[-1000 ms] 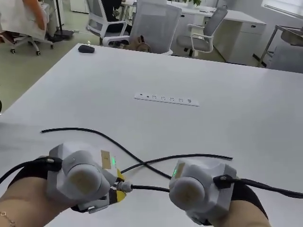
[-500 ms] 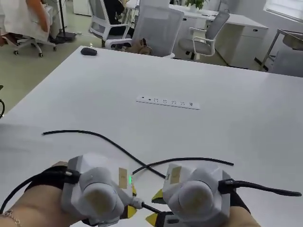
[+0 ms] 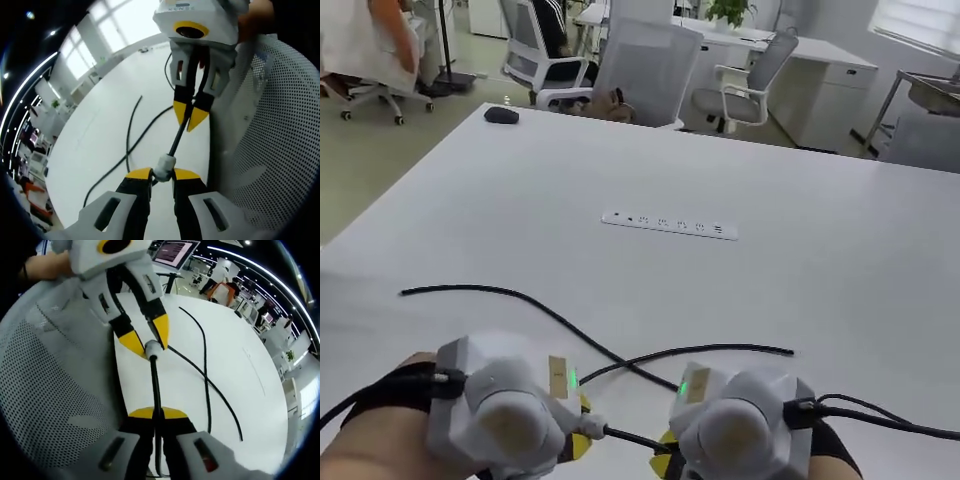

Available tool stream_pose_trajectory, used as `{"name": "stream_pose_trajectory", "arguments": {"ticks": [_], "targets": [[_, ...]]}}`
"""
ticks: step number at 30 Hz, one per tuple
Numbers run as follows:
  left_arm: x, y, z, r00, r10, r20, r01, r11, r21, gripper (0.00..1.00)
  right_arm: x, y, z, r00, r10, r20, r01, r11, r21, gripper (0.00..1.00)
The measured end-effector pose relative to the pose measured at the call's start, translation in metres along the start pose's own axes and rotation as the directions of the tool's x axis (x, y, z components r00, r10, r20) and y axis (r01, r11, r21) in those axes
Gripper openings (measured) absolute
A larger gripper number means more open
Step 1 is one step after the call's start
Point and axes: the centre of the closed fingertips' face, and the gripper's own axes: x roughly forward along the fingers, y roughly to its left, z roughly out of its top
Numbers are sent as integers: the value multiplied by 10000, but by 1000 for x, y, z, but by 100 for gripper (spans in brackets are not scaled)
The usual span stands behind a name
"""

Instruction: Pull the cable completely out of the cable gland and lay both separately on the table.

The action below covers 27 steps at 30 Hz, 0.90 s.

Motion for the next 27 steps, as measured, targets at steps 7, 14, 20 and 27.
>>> {"name": "stream_pose_trajectory", "arguments": {"ticks": [7, 14, 20, 27], "targets": [[-3, 6, -9, 9992, 307, -251, -314, 9991, -271, 17, -1, -18, -49, 9645, -872, -2494, 809, 9961, -355, 3], [-3, 1, -10, 9992, 199, -361, -205, 9997, -147, 17, 6, 3, -26, 9898, 78, -1419, -102, 9998, -158, 19], [2, -12, 1, 9996, -212, -174, 218, 9990, 400, 17, 2, 23, 18, 9914, 1103, 704, -1104, 9939, -35, 19], [8, -24, 11, 9980, -635, -39, 636, 9946, 821, 17, 2, 31, 18, 9870, 1426, 738, -1404, 9895, -342, 3]]}}
